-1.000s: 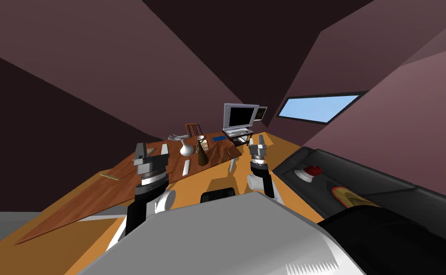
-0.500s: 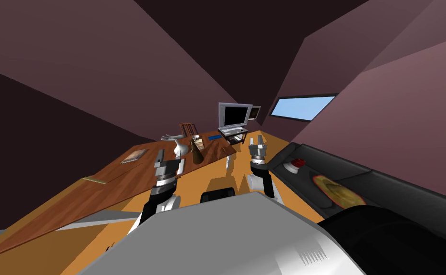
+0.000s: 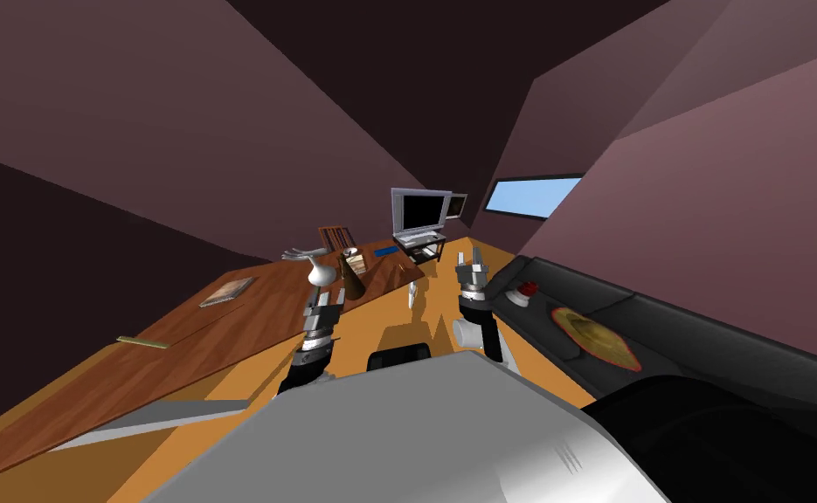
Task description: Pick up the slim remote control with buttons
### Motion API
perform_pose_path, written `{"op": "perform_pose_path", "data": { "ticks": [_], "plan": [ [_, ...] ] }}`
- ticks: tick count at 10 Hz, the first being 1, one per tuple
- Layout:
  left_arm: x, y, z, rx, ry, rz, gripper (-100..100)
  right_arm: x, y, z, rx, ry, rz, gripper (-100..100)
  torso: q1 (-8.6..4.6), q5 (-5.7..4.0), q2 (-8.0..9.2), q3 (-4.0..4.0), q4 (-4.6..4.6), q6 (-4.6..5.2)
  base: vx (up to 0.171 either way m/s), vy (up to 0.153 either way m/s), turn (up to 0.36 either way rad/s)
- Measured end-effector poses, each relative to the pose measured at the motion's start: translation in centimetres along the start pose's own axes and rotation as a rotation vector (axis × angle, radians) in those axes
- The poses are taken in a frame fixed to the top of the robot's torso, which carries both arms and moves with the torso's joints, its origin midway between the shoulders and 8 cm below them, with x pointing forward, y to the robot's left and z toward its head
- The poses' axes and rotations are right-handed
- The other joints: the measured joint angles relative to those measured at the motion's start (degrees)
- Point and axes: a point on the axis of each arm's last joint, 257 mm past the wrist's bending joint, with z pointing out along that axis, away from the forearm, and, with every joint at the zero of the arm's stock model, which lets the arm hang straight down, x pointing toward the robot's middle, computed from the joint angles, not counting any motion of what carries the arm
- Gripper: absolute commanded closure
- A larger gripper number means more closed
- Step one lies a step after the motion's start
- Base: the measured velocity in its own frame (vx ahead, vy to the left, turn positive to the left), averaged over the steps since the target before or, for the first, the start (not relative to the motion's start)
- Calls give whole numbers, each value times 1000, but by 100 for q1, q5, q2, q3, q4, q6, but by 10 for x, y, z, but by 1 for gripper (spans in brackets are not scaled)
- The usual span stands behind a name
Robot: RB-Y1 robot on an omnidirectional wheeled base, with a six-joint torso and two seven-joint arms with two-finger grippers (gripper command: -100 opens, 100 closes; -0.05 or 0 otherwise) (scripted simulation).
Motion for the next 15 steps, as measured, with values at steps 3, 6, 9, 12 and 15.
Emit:
{"op": "perform_pose_path", "data": {
  "ticks": [3, 6, 9, 12, 15],
  "plan": [
    [8, 36, -28, -97, 2, -97, -100, 0, 0, 0, 0, 0, 0, 0, 14, 1, -8, -4, -1, -3, -39, -57, -148],
    [15, 80, -70, -245, -4, -205, -100, 0, 0, 0, 0, 0, 0, 0, 10, 1, -8, -4, -1, -4, -33, -73, -195],
    [25, 111, -118, -376, -17, -299, -100, 0, 0, 0, 0, 0, 0, 0, 17, 2, -15, -8, -2, -1, -11, -44, -150],
    [31, 134, -150, -467, -28, -348, -100, 0, 0, 0, 0, 0, 0, 0, 24, 4, -18, -10, -3, -1, -5, -31, -117],
    [34, 158, -198, -587, -47, -406, -100, 0, 0, 0, 0, 0, 0, 0, 26, 4, -18, -10, -3, -5, -2, -38, -203]
  ]
}}
